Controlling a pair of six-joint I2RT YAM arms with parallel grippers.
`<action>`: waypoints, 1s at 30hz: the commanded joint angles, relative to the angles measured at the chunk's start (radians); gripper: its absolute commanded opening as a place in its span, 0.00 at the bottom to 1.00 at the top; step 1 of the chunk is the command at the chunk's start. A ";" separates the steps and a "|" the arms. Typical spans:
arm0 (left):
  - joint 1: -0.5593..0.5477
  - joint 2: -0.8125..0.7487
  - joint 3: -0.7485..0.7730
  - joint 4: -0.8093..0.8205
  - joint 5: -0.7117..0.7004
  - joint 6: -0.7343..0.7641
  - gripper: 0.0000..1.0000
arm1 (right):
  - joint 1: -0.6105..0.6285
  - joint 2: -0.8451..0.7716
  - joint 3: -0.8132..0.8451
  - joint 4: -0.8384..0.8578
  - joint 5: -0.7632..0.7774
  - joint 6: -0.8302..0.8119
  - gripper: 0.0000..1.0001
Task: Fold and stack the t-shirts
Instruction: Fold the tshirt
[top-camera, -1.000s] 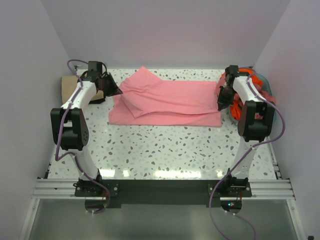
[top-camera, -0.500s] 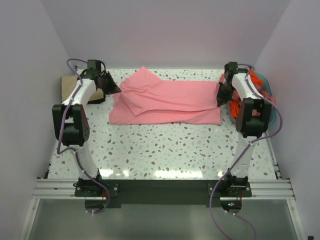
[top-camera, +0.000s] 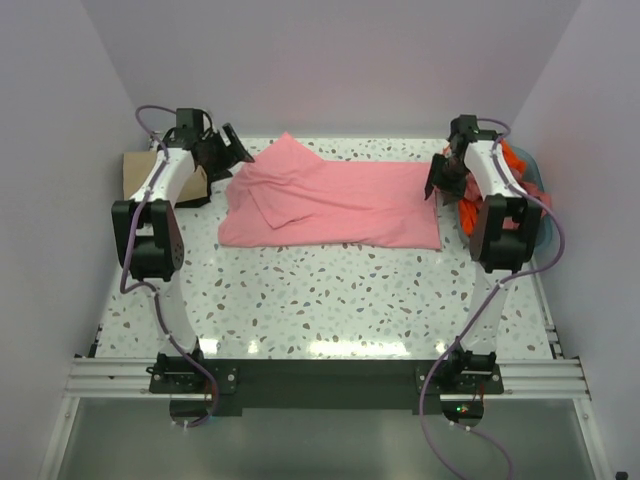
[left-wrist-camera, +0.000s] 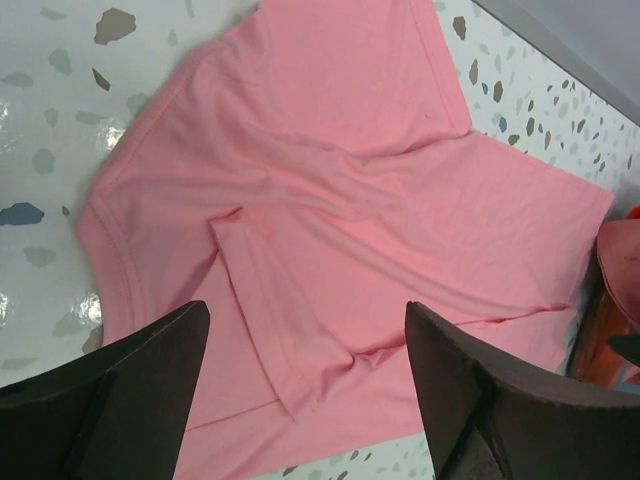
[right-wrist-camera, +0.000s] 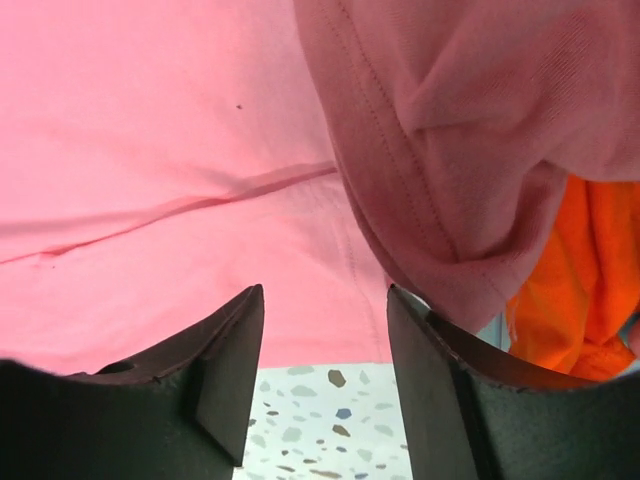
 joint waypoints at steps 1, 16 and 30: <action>-0.002 -0.065 -0.008 0.038 -0.001 0.002 0.84 | 0.002 -0.143 -0.117 0.026 -0.055 -0.014 0.57; -0.032 -0.375 -0.520 0.064 -0.220 0.106 0.75 | 0.005 -0.332 -0.552 0.161 -0.047 -0.004 0.55; -0.032 -0.392 -0.599 0.010 -0.277 0.134 0.67 | 0.005 -0.291 -0.581 0.214 0.016 0.013 0.52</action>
